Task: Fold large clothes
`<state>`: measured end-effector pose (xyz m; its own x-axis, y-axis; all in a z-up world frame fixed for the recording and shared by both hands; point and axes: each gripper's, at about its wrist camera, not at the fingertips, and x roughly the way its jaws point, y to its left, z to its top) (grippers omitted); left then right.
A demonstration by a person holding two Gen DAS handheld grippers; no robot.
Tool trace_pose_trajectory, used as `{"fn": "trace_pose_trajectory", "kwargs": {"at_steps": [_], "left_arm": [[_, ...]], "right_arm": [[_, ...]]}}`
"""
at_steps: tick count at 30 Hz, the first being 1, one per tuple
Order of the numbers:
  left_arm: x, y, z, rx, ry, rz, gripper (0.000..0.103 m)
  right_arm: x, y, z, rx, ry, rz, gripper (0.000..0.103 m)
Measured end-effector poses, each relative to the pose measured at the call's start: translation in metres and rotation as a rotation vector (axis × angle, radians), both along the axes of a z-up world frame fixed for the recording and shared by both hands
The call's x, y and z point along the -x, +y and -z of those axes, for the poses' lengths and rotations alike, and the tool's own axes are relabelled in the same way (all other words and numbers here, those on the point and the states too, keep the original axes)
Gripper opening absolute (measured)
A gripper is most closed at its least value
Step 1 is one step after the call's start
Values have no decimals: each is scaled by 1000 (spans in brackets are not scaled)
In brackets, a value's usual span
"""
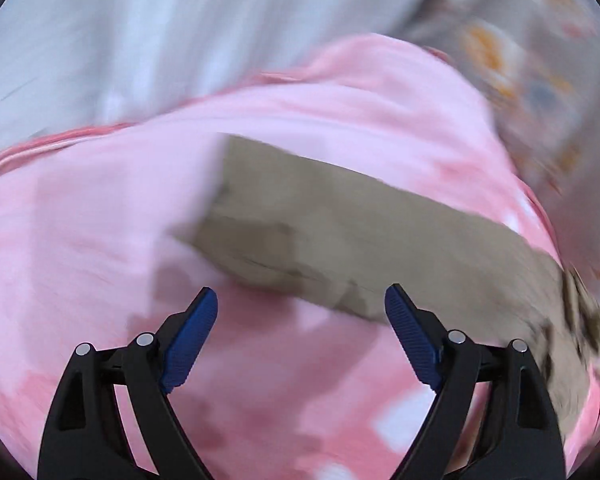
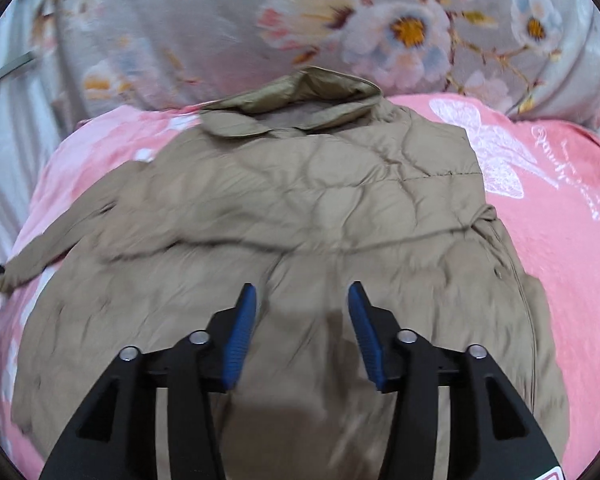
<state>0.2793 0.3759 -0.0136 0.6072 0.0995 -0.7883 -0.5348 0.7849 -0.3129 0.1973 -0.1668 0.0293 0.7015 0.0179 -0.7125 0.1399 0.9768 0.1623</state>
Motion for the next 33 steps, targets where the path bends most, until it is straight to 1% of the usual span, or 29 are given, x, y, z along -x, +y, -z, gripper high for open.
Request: {"fn": "trace_pose_trajectory", "kwargs": {"at_steps": [2,3,4,5,6,7,8,9,10,12,13,16,17,19,20,22,23,25,27,28,31,32,33], "left_arm": [[0,21,10,51,1,-27,82],[-1,27,14,85,-4,-25,76],[-2,29,17,112,-4,-18,66],[-3,30,19,124,-5,-10,57],[-5,28,19,131,-4,2,38],[-9,24,15,128,-7,24,20],[-11,20,9,106,-8,25,17],[-13,12,-3,66,-28,34,8],[-17,8,-11,41,-43,49,5],[-21,-17,-46,-24,-108,106,4],[-22,-28,-60,-37,-136,130,3],[-25,-94,-123,-87,-262,278,2],[-27,-114,-139,-100,-290,321,2],[-28,-163,-168,-125,-346,425,2],[-28,-197,-184,-139,-377,494,2],[-28,-253,-203,-157,-410,606,2],[-27,-289,-209,-158,-421,676,2],[-24,-336,-211,-152,-418,764,2],[-20,-394,-199,-151,-399,860,2],[-21,-413,-193,-152,-388,887,3],[-23,-481,-147,-134,-295,970,3],[-26,-492,-134,-129,-265,982,3],[-30,-509,-113,-119,-217,998,3]], "right_arm": [[11,6,4,17,3,4,53],[16,8,8,19,7,7,53],[19,7,11,18,12,10,54],[21,7,16,15,18,17,54],[23,8,19,11,20,25,54],[25,7,23,6,23,34,55],[25,4,25,-3,31,45,55],[26,1,28,-18,35,52,56],[26,-1,29,-35,35,62,56],[30,-3,30,-43,30,75,56],[31,-3,29,-43,27,81,57],[44,-3,25,-35,2,100,57],[52,-2,22,-26,-11,101,57],[66,-2,19,-11,-19,107,57],[71,-4,19,-11,-17,108,57],[82,-12,18,-6,3,133,57],[89,-20,18,-14,17,150,57],[103,-43,16,-45,24,189,57],[114,-64,15,-59,27,226,57],[119,-73,15,-61,30,240,57],[132,-109,14,-55,37,289,57],[134,-117,15,-44,41,300,57],[135,-124,16,-34,45,309,57]]}}
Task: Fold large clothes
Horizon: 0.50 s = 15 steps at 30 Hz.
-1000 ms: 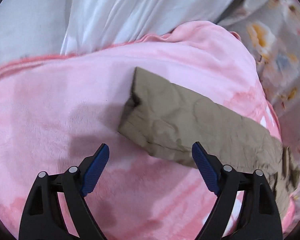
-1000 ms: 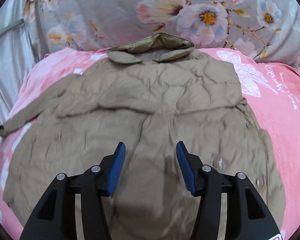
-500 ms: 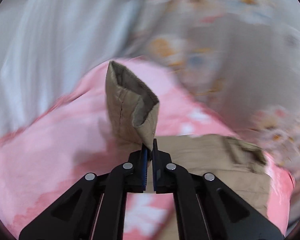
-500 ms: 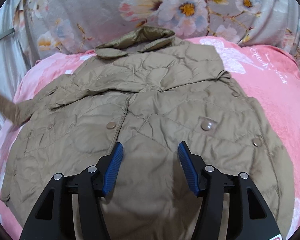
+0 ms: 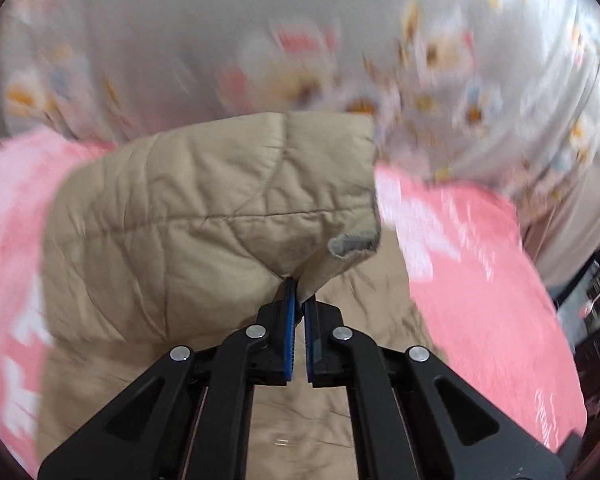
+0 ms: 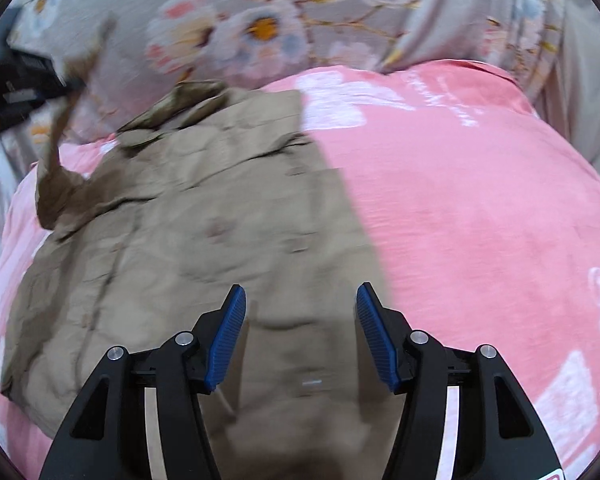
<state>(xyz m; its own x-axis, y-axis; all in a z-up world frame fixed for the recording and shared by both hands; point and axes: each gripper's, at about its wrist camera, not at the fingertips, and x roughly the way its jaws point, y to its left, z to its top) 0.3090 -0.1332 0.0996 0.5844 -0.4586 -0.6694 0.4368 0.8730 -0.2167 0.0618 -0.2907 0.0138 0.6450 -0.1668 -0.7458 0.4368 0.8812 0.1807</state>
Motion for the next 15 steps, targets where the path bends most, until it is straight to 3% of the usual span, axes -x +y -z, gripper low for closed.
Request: {"fn": "trace_pose_trajectory", "kwargs": {"at_steps": [6,9,11,12,13,15], "left_arm": [[-15,-43,89,-7,215,35,8],[-8,-29,98,106,277,54,17],[-1,-6,85,191,266,94,42],[3,11,73,241,229,93,66],[6,23,64,267,192,75,78],[11,64,43,324,107,37,88]], "right_arm": [[1,-27,5,6,5,17,57],[-7,-29,3,-5,-6,-1,57],[-15,-27,-2,-19,-21,-22,57],[-22,-26,-6,-34,-34,-39,58],[-30,-24,-10,-52,-51,-59,59],[-44,-17,-16,-78,-77,-91,61]]}}
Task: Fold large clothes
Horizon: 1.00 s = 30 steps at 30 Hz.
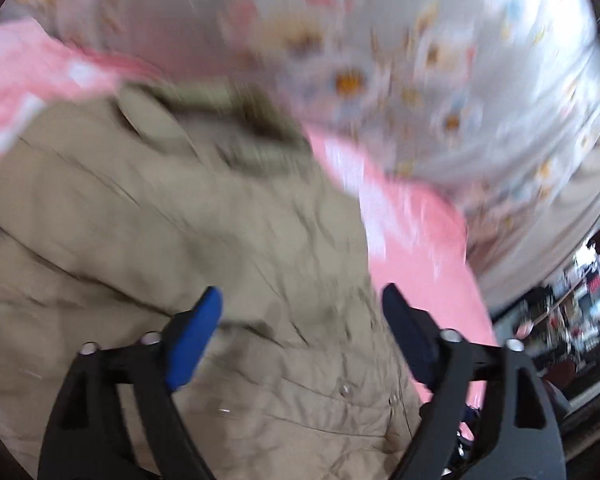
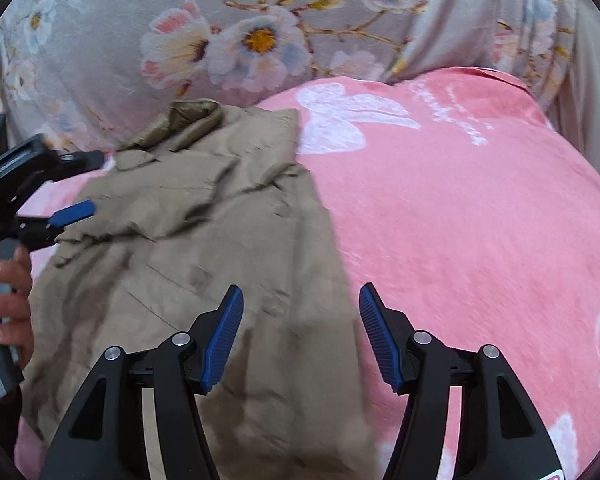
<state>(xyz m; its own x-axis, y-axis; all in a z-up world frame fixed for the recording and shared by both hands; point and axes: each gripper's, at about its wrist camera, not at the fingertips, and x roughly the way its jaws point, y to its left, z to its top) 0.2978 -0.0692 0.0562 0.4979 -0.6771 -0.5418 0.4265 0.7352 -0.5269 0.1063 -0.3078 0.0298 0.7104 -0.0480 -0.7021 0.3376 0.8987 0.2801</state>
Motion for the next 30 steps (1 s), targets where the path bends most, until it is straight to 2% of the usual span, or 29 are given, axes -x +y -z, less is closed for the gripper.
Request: {"fn": "trace_pose_trajectory", "kwargs": {"at_steps": [2,5,7,9,12,13,15,16,17,18,19,22,23,24,25,28,30], "left_arm": [[-7,43,-12,32,-17,-52,91],[-33,100,-6,36,27,-187,91],[-50,136,7,39,90,-274,89],[-73,176,28,92,187,-350,85],[-100,204,57,171,304,-408,79],[-105,208,66,192,330,-415,74],[-118,211,86,255,400,-430,70],[-121,210,90,267,413,-431,69],[-122,207,92,280,414,-429,69],[-123,204,90,283,408,-423,69],[-122,200,87,286,399,-417,69],[-130,193,84,269,397,-426,67],[-133,192,83,255,395,-433,63],[-136,194,84,240,391,-444,53],[-138,195,83,233,387,-449,51],[-136,195,84,239,406,-446,45],[-123,190,70,218,352,-432,45]], "right_arm": [[-23,8,-6,-38,-20,-34,63],[-58,19,-8,-107,-34,-79,63],[-83,28,-7,-127,-26,-88,64],[-101,32,-2,-138,-13,-88,64],[-127,32,12,-185,20,-68,64],[-137,32,17,-210,33,-72,63],[-145,35,23,-222,49,-76,55],[-150,38,23,-212,60,-80,45],[-155,41,21,-181,70,-86,22],[-159,45,17,-145,71,-97,6],[-160,46,11,-137,59,-112,3],[-153,36,-38,-74,-92,-110,2],[-149,29,-60,-47,-155,-93,1],[-145,20,-75,-38,-197,-72,1],[-141,8,-89,-37,-235,-47,1],[-148,-7,-88,0,-188,-39,1],[-157,-8,-69,30,-121,-49,1]]}}
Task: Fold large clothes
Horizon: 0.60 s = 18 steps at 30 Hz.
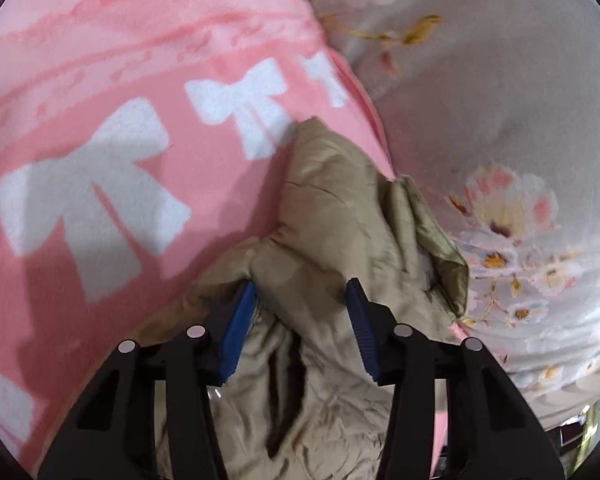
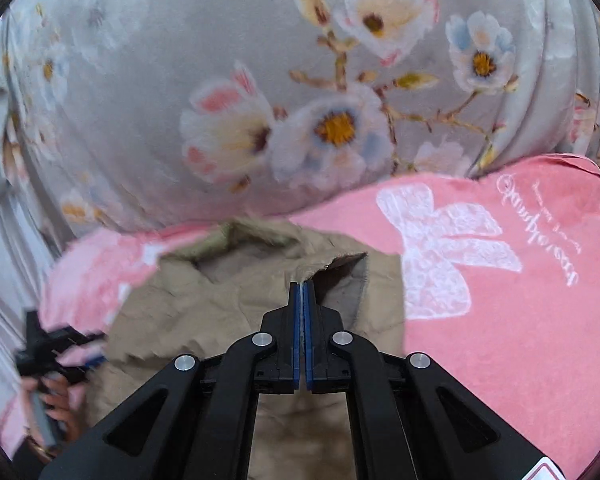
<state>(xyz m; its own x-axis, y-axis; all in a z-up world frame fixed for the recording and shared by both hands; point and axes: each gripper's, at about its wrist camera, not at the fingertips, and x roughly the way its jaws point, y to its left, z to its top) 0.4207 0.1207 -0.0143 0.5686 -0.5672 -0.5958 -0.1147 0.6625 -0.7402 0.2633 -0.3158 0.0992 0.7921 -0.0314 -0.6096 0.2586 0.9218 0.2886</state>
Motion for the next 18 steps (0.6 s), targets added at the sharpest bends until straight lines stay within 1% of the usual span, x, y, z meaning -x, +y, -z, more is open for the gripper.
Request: {"fn": "trace_pose_trajectory", "kwargs": {"at_steps": [2,3,4,6,7,9,11,12,14,15,17,18], "left_arm": [[12,-6,-13,-17,-52,24,46],[15,-9,-16,-33,-58,29,46],[15,-11,-16,-36,-51,35,46],[10,-18,-9,-27,1,57,46],[9,-20,-5,-8,18,65,46],[9,-24,4,57,47,72,46],[6,-25,10,77,61,56,46],[5,-24,11,67,59,36,45],[3,-19,9,-11,33,-26,32],[3,-15,5,-66,6,-62,23],[3,-10,3,-131,-22,-88,11],[3,-10,3,-162,-30,-85,6]], "right_arm": [[0,-4,9,-11,12,-1,1],[1,-8,8,-19,0,1,1],[1,-10,4,-34,-22,0,1],[2,-14,-8,-45,-54,-5,1],[1,-15,-16,-37,-69,-8,1],[-2,-13,-32,-18,-84,-26,1],[-4,-8,-44,10,-89,-46,1],[-3,-5,-47,21,-89,-55,1],[0,-2,-41,33,-79,-60,1],[1,-2,-32,42,-64,-57,1],[-2,-2,-8,53,-8,-41,1],[-6,-4,11,42,38,-33,1]]}}
